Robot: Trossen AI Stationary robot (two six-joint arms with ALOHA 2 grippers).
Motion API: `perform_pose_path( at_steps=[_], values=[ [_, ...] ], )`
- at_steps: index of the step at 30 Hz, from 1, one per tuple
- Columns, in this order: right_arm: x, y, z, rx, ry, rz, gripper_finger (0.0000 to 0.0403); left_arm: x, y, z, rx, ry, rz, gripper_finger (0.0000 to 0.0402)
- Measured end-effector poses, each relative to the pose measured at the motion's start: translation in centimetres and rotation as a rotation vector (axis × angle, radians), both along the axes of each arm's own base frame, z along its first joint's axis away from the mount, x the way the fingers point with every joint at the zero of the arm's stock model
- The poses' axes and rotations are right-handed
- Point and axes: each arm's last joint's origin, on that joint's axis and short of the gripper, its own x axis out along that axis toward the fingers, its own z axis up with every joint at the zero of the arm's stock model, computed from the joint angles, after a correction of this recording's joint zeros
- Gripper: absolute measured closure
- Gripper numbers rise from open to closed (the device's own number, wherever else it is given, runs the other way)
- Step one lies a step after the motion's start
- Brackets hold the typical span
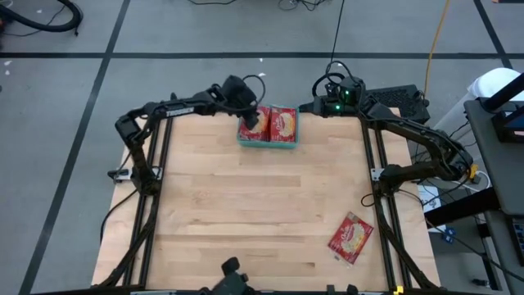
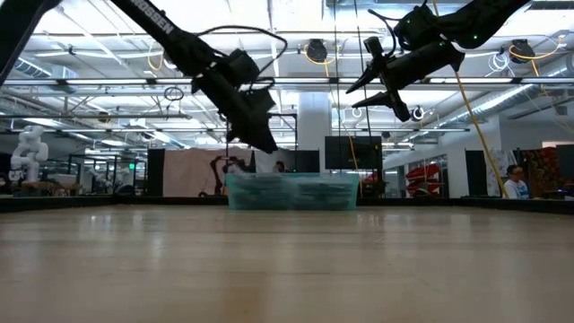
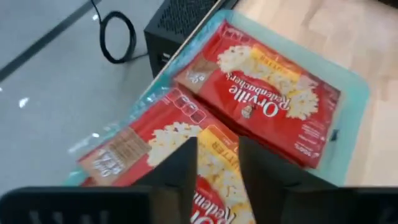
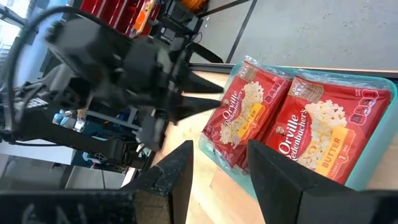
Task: Sort popcorn bags into baskets
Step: Put the red popcorn bag into the blue bin
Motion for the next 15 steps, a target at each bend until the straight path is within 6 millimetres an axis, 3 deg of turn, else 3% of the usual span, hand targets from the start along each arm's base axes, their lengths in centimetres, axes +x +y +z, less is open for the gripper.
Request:
perform_pose_path(
  at_steps=[8,15],
  values=[
    [0.0,0.0,0.0,0.005,-0.001,-0.005,0.0261,1.4,0.0,-4.0,-0.059,0.083,-0.029,0.0364],
    [0.0,0.0,0.0,0.009,-0.001,-0.01,0.0261,-0.3,0.5,-4.2,-0.09,0.186,0.032,0.0397]
  ],
)
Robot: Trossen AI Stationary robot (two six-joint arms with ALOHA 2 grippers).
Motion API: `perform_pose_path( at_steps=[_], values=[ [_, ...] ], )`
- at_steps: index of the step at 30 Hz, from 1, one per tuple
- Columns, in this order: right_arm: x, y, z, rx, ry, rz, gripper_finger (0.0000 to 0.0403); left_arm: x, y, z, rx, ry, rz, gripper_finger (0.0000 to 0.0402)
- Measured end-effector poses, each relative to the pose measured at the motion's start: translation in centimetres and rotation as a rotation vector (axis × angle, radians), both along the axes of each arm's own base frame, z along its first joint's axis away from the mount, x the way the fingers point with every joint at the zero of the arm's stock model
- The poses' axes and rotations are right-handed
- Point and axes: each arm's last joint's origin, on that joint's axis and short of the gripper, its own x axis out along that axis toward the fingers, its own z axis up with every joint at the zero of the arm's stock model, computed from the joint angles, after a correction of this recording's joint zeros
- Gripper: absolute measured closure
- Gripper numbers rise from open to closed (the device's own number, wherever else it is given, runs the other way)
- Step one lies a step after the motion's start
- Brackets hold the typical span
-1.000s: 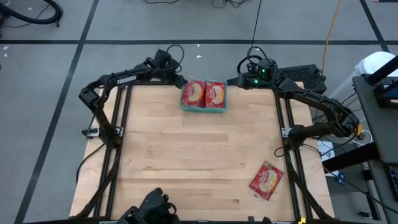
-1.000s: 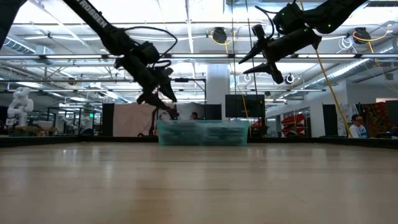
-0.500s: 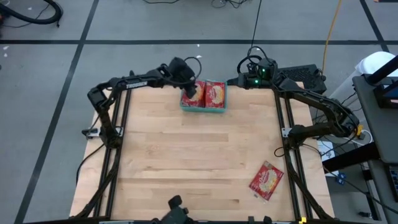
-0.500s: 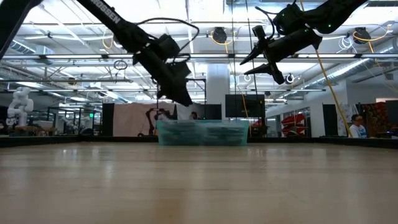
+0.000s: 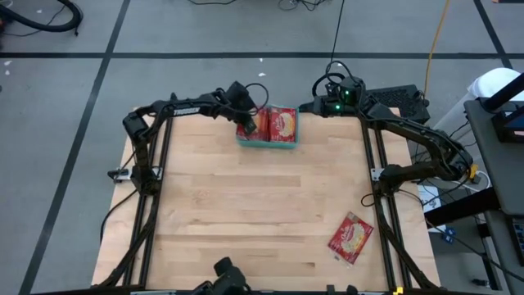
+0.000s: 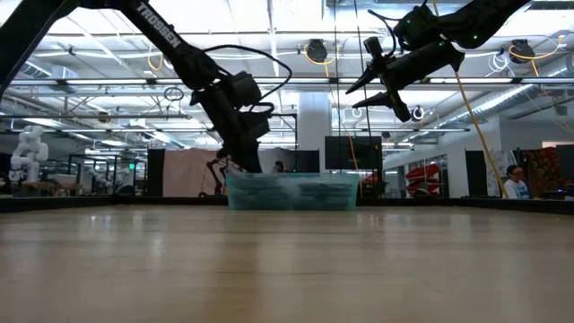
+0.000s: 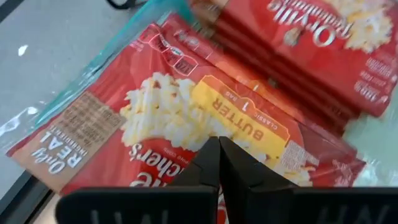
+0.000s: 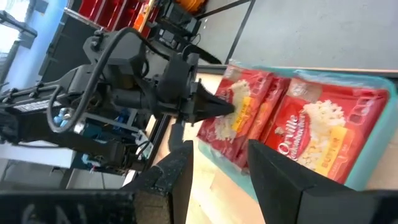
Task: Sort popcorn bags into baskets
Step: Put the red popcorn bag into the blue bin
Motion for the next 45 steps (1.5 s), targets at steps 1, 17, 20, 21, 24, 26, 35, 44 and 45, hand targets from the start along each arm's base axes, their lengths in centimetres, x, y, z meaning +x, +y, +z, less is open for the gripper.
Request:
perform_pose_path(
  at_steps=[1,17,20,21,24,26,35,44,45],
  values=[
    [0.0,0.0,0.0,-0.002,0.002,-0.007,0.0261,-0.2,0.1,0.1,-0.005,0.009,0.005,0.0398],
    [0.5,0.5,-0.1,0.021,0.006,-0.027,0.0261,-1.5,0.3,4.3,0.083,-0.113,0.012,0.0378],
    [1.1,1.3,-0.2,0.056,0.01,0.01,0.0261,-1.5,0.2,3.3,0.037,-0.071,0.012,0.0378],
    [1.3,1.7,-0.3,0.076,0.015,0.034,0.0261,-1.6,0.1,3.2,0.015,-0.059,0.022,0.0378],
    [1.2,3.1,-0.5,0.16,0.056,0.115,0.0261,-1.8,-0.1,3.5,-0.017,-0.061,0.053,0.0378],
    [0.8,4.5,-0.5,0.217,0.114,0.135,0.0261,-2.3,-0.4,3.5,-0.054,-0.025,0.067,0.0378],
    [-2.8,11.4,-1.2,0.483,0.504,0.19,0.0261,-2.0,-3.0,2.9,-0.25,0.042,-0.008,0.0378],
    [-4.0,16.4,-1.9,0.576,0.796,0.33,0.0261,1.5,-9.4,2.8,-0.299,0.072,-0.212,0.0378],
    [-4.0,16.9,-1.9,0.573,0.811,0.359,0.0261,1.8,-10.2,2.8,-0.289,0.08,-0.234,0.0378]
  ],
)
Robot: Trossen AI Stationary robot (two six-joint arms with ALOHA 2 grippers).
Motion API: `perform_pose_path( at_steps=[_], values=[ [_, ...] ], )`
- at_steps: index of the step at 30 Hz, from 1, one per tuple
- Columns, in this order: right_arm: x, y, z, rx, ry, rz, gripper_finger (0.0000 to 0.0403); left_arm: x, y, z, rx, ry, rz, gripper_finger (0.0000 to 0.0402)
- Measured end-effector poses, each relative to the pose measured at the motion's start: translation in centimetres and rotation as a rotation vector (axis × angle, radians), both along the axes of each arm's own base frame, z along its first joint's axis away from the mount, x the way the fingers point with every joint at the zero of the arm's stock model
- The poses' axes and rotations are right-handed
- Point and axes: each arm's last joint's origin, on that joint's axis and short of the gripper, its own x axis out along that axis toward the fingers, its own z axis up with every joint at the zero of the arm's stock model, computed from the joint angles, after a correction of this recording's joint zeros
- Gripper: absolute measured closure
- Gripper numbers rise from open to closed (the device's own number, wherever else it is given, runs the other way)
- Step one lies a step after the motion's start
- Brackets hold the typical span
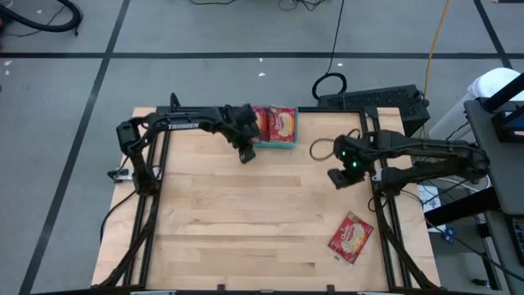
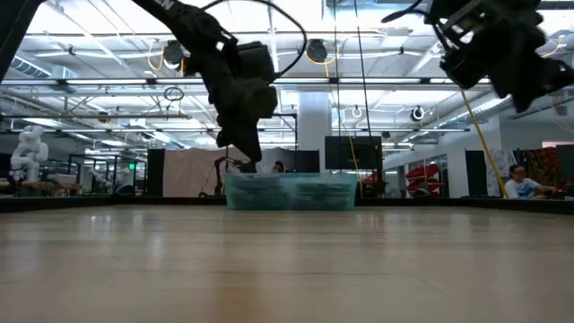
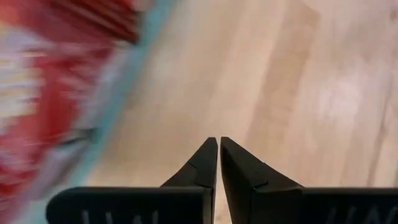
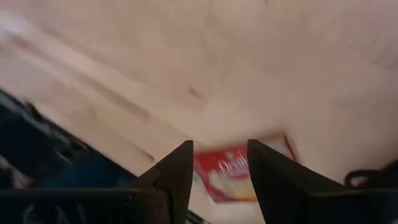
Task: Sort popcorn bags into baskets
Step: Put the red popcorn bag into the blue bin
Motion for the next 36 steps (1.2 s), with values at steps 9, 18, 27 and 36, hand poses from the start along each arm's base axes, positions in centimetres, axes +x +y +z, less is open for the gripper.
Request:
perform_pose_path(
  at_steps=[9,18,27,36],
  values=[
    [-0.8,2.5,-2.1,0.055,0.072,0.23,0.0261,1.7,-3.8,0.1,-0.023,0.006,0.007,0.0378],
    [-1.7,4.4,-7.1,0.208,0.088,0.333,0.0261,2.1,-6.5,0.1,-0.113,0.059,0.084,0.0378],
    [-2.5,6.1,-11.6,0.271,0.064,0.326,0.0261,4.1,-13.2,0.7,-0.227,-0.001,0.148,0.0378],
    [-2.8,6.0,-15.4,0.273,-0.129,0.204,0.0261,5.6,-19.0,2.0,-0.216,-0.211,0.24,0.0378]
  ],
)
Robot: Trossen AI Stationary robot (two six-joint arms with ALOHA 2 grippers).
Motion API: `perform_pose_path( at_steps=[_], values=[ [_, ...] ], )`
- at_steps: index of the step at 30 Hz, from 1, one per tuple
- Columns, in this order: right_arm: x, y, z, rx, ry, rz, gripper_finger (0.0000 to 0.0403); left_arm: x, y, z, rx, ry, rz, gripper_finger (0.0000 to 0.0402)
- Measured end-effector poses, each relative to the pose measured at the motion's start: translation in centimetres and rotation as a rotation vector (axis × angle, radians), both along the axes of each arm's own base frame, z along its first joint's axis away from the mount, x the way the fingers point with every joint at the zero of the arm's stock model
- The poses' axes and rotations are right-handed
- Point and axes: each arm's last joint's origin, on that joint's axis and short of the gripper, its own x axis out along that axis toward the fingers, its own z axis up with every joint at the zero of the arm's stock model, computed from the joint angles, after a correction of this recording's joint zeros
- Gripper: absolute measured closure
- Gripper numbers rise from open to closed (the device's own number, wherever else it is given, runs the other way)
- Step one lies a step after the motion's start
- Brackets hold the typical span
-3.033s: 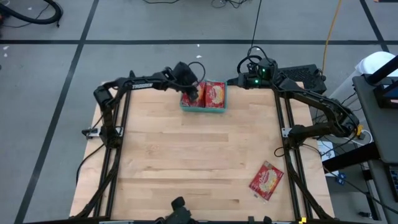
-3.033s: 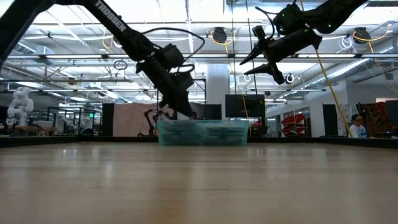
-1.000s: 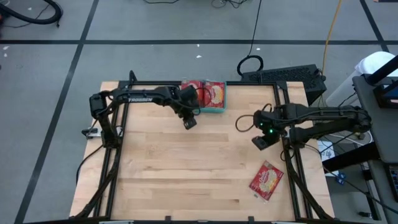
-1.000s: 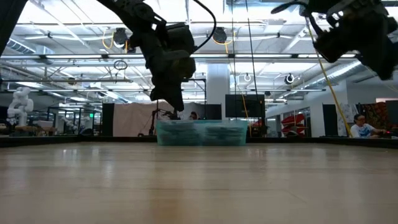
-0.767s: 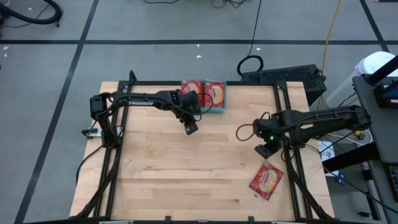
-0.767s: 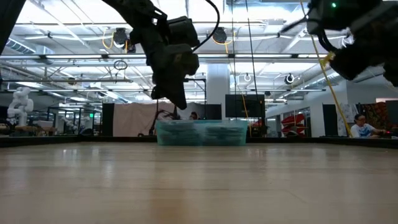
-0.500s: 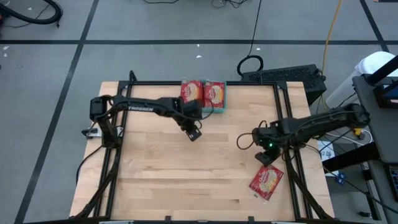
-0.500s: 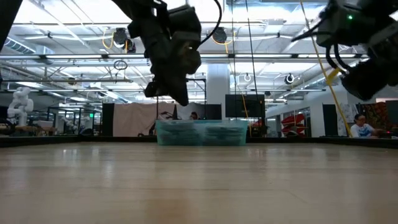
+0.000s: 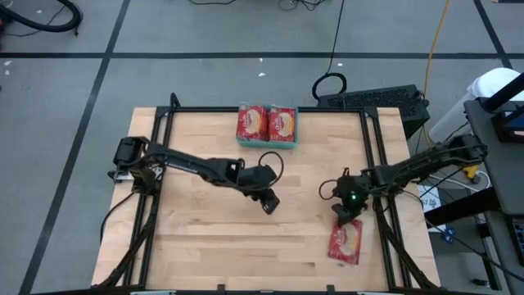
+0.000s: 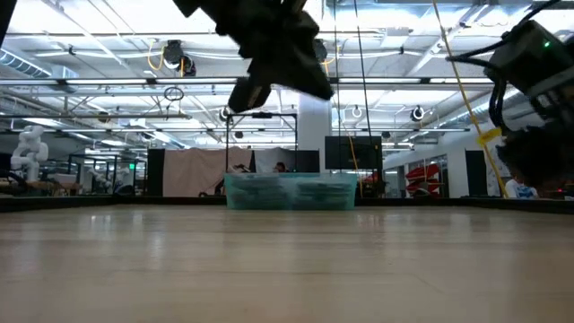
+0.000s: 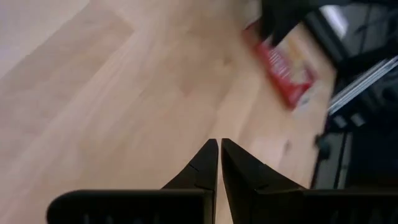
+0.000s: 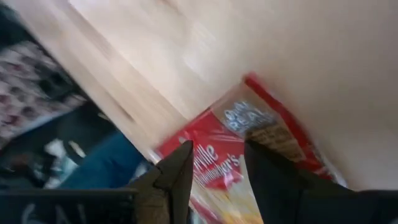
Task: Sort popcorn bags into baskets
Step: Put the red popcorn bag into the blue bin
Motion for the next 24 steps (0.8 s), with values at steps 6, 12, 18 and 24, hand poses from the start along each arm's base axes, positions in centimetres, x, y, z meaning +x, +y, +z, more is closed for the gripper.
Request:
perform_pose_path(
  at_steps=[6,12,18,24],
  values=[
    [0.6,-1.1,-0.5,-0.08,-0.148,-0.167,0.0261,0.8,-1.8,1.2,0.001,-0.163,0.116,0.0378],
    [1.8,-2.3,0.5,-0.121,-0.257,-0.21,0.0261,1.5,-1.9,2.5,0.032,-0.321,0.178,0.0378],
    [3.9,-2.1,3.9,-0.142,-0.324,-0.095,0.0261,1.8,-1.5,3.0,0.043,-0.379,0.176,0.0378],
    [2.5,-1.6,5.6,-0.257,-0.1,0.153,0.0261,1.7,-1.6,2.8,0.059,-0.364,0.144,0.0378]
  ],
)
